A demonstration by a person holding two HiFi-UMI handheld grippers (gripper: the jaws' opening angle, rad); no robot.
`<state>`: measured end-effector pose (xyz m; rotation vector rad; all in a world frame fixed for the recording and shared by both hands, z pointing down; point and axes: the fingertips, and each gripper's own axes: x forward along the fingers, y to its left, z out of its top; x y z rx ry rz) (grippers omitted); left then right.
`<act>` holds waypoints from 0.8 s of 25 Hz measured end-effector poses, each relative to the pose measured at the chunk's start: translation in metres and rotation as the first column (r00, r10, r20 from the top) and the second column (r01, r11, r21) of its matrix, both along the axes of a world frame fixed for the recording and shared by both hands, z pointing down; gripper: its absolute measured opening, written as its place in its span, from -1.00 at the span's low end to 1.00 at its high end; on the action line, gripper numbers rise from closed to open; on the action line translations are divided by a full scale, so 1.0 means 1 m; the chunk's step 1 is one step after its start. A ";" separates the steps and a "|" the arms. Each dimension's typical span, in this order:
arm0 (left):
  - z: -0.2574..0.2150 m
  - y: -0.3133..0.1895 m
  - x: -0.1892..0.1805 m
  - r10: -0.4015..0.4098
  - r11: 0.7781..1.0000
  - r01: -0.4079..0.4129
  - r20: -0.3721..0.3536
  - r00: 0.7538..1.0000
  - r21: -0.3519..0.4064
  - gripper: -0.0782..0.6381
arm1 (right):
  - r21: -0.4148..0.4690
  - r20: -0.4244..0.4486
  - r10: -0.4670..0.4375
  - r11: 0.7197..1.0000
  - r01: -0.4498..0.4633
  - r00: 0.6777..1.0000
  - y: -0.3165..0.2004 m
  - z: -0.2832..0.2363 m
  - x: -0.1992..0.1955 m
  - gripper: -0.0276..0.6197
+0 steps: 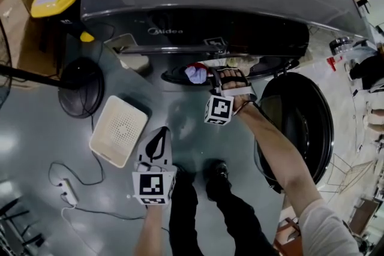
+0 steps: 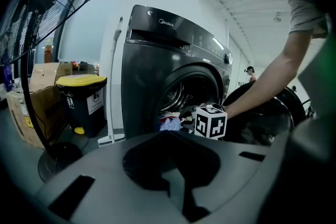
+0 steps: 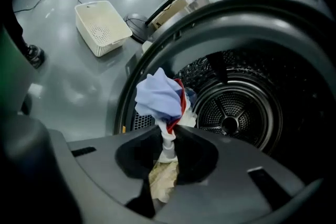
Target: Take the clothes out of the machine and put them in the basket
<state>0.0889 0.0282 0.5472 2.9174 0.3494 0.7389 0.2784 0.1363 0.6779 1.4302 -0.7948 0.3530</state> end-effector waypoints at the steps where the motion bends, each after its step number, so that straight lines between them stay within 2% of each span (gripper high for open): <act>1: -0.006 0.000 -0.002 -0.004 1.000 0.004 0.002 1.000 -0.005 -0.73 | 0.006 0.000 0.000 1.000 0.000 1.000 0.000 -0.007 -0.004 -0.70; 11: -0.056 0.011 -0.018 0.006 1.000 -0.006 0.006 1.000 -0.015 -0.73 | 0.028 0.019 0.005 1.000 -0.005 1.000 0.014 -0.055 -0.062 -0.70; 20: -0.091 0.010 -0.021 -0.021 0.999 0.021 -0.005 1.000 -0.025 -0.73 | 0.126 0.032 0.053 0.990 -0.057 0.998 0.032 -0.114 -0.097 -0.70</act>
